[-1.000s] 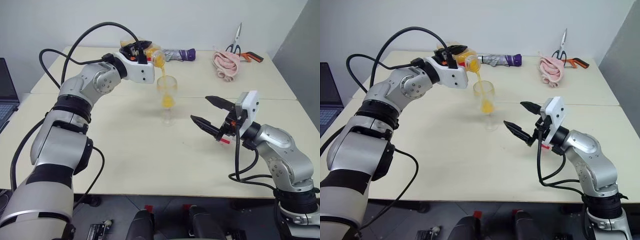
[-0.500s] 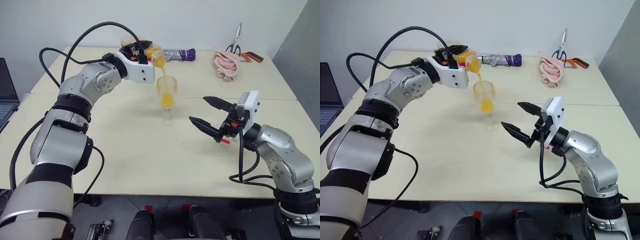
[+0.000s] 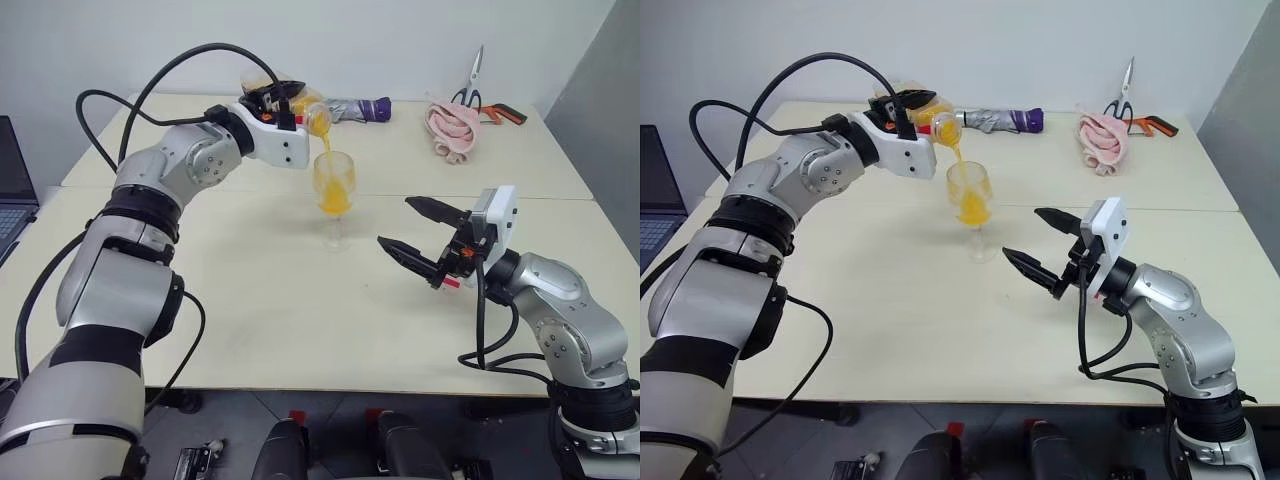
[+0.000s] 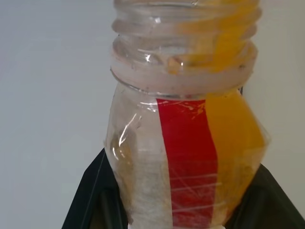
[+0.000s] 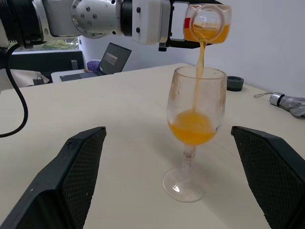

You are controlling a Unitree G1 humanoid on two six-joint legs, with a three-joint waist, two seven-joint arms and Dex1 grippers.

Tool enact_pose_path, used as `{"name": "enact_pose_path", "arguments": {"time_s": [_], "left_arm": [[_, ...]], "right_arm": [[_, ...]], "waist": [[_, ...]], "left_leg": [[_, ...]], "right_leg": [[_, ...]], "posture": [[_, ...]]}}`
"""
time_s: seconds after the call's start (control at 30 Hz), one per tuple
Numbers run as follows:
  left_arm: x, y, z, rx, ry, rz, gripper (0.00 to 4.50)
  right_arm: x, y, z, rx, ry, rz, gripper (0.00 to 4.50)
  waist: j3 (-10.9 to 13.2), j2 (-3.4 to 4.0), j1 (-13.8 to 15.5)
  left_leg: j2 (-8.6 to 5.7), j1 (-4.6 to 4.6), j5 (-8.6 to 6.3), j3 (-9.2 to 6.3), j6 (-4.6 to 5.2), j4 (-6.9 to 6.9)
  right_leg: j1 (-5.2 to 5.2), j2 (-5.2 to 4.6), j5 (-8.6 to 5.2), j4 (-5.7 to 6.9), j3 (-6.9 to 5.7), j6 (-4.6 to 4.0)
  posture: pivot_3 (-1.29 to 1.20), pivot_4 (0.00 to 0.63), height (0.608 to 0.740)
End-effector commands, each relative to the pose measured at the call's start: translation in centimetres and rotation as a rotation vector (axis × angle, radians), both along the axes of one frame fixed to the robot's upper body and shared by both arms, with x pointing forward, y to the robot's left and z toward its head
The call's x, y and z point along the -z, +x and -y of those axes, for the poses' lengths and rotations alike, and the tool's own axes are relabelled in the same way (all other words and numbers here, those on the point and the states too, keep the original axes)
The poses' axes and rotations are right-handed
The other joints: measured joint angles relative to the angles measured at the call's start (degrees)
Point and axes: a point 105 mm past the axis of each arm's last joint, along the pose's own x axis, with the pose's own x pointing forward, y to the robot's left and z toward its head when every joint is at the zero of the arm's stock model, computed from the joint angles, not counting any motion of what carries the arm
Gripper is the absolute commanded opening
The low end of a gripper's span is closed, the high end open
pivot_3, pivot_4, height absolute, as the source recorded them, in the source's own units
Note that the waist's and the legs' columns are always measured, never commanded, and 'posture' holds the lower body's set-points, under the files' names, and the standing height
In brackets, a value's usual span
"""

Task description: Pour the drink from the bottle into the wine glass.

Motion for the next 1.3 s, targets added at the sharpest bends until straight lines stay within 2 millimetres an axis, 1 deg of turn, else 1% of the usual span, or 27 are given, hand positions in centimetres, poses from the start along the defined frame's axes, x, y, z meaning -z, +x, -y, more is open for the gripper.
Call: {"name": "enact_pose_path", "arguments": {"time_s": [0.03, 0.77, 1.3], "left_arm": [[-3.08, -0.57, 0.09, 0.015, -0.018, 0.094, 1.89], [-3.44, -0.79, 0.08, 0.019, 0.018, 0.125, 1.89], [-3.48, -0.76, -0.13, 0.013, 0.013, 0.121, 1.89]], "right_arm": [[-1.14, -0.75, -0.4, -0.021, 0.002, 0.059, 4.5], [-0.89, -0.83, -0.55, -0.033, 0.003, 0.052, 4.5], [-0.86, -0.82, -0.63, -0.037, 0.004, 0.052, 4.5]], "waist": [[0.0, 0.0, 0.0], [0.0, 0.0, 0.0], [0.0, 0.0, 0.0]], "left_leg": [[0.0, 0.0, 0.0, 0.0, 0.0, 0.0], [0.0, 0.0, 0.0, 0.01, 0.0, 0.0], [0.0, 0.0, 0.0, 0.01, 0.0, 0.01]], "right_leg": [[0.0, 0.0, 0.0, 0.0, 0.0, 0.0], [0.0, 0.0, 0.0, 0.01, 0.0, 0.0], [0.0, 0.0, 0.0, 0.02, 0.0, 0.0]], "posture": [[0.0, 0.15, 0.74], [0.0, 0.15, 0.74], [0.0, 0.15, 0.74]]}}
